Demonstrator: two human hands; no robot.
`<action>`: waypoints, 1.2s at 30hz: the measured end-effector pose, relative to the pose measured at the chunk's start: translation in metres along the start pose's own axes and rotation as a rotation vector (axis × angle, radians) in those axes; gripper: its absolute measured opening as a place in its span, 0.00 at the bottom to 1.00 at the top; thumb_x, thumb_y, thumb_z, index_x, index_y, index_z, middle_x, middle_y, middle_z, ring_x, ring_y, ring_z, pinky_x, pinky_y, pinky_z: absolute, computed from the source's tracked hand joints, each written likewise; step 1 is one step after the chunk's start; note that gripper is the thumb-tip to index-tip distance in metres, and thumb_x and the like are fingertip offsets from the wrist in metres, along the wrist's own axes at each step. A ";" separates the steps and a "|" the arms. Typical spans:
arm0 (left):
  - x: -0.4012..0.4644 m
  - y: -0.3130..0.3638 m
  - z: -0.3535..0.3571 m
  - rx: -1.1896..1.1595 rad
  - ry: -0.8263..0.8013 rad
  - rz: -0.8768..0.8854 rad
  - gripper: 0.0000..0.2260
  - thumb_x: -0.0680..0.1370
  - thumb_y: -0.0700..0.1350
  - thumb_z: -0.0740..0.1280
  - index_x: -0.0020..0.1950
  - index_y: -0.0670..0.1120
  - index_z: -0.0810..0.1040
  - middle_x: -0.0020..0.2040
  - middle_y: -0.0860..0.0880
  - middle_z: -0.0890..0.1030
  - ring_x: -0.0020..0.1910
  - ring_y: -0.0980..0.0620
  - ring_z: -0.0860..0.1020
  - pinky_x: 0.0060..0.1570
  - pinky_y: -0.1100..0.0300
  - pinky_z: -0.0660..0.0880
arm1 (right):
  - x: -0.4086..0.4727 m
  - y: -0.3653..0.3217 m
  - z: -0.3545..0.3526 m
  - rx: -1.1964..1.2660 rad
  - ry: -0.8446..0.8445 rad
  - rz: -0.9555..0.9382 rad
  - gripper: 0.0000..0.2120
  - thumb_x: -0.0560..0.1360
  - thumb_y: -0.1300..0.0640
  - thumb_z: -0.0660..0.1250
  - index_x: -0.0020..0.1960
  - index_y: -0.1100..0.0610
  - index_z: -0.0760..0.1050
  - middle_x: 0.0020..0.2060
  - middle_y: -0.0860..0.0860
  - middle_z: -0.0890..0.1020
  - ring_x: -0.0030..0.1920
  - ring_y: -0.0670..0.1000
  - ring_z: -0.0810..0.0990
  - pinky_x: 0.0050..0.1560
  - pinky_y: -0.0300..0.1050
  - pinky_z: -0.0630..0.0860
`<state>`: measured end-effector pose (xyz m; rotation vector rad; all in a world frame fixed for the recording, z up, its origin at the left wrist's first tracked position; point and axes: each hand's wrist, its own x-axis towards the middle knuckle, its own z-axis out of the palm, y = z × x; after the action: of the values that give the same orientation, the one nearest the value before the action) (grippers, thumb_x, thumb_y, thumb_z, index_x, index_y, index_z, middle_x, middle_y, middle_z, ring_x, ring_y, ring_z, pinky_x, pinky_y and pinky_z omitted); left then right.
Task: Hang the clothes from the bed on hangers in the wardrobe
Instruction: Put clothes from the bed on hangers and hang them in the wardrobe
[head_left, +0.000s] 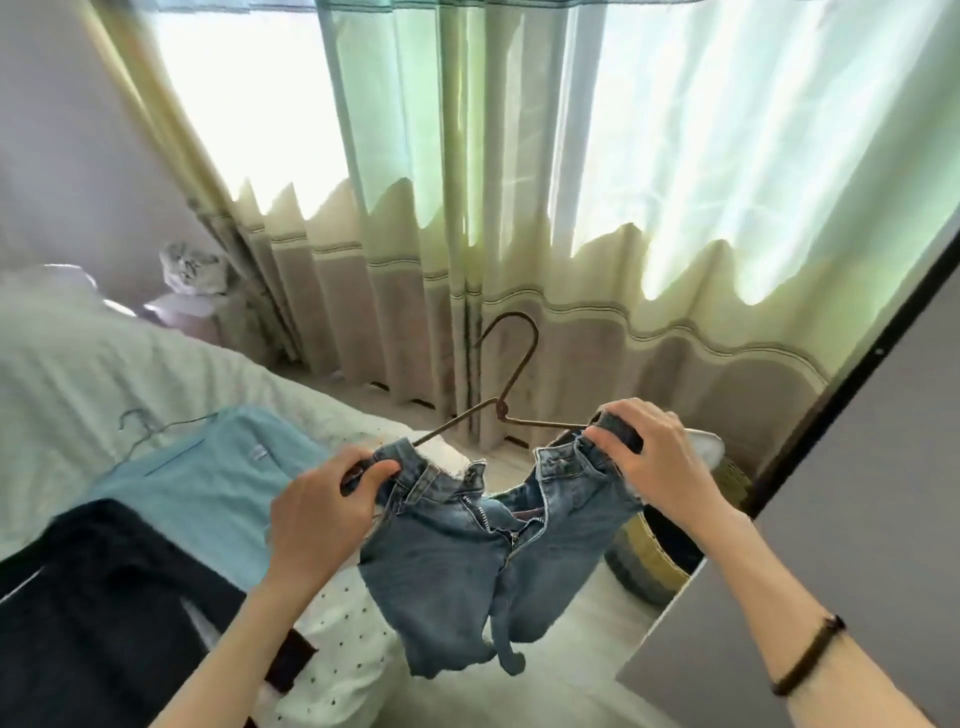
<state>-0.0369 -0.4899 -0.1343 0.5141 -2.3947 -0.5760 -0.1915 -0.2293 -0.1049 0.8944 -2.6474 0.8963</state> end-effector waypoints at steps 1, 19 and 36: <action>-0.008 -0.005 -0.011 0.022 0.022 -0.045 0.17 0.72 0.60 0.61 0.43 0.46 0.78 0.32 0.46 0.80 0.36 0.41 0.78 0.32 0.57 0.65 | 0.004 -0.008 0.007 0.021 0.005 -0.044 0.12 0.72 0.51 0.69 0.49 0.59 0.78 0.44 0.52 0.81 0.45 0.55 0.78 0.51 0.49 0.68; -0.170 -0.084 -0.227 0.579 0.484 -0.499 0.25 0.69 0.68 0.55 0.42 0.48 0.77 0.27 0.48 0.78 0.26 0.46 0.74 0.26 0.66 0.62 | -0.003 -0.248 0.122 0.287 -0.275 -0.599 0.20 0.72 0.39 0.64 0.52 0.53 0.77 0.42 0.54 0.82 0.45 0.58 0.78 0.40 0.45 0.62; -0.301 -0.218 -0.487 1.037 0.682 -0.717 0.22 0.73 0.61 0.59 0.45 0.43 0.80 0.28 0.43 0.78 0.26 0.43 0.76 0.26 0.62 0.63 | -0.107 -0.596 0.252 0.519 -0.450 -0.876 0.22 0.71 0.35 0.59 0.48 0.53 0.76 0.34 0.53 0.81 0.39 0.56 0.78 0.35 0.45 0.64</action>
<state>0.5446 -0.6584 -0.0396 1.7049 -1.6215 0.5847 0.2547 -0.7073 -0.0573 2.3428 -1.8948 1.2074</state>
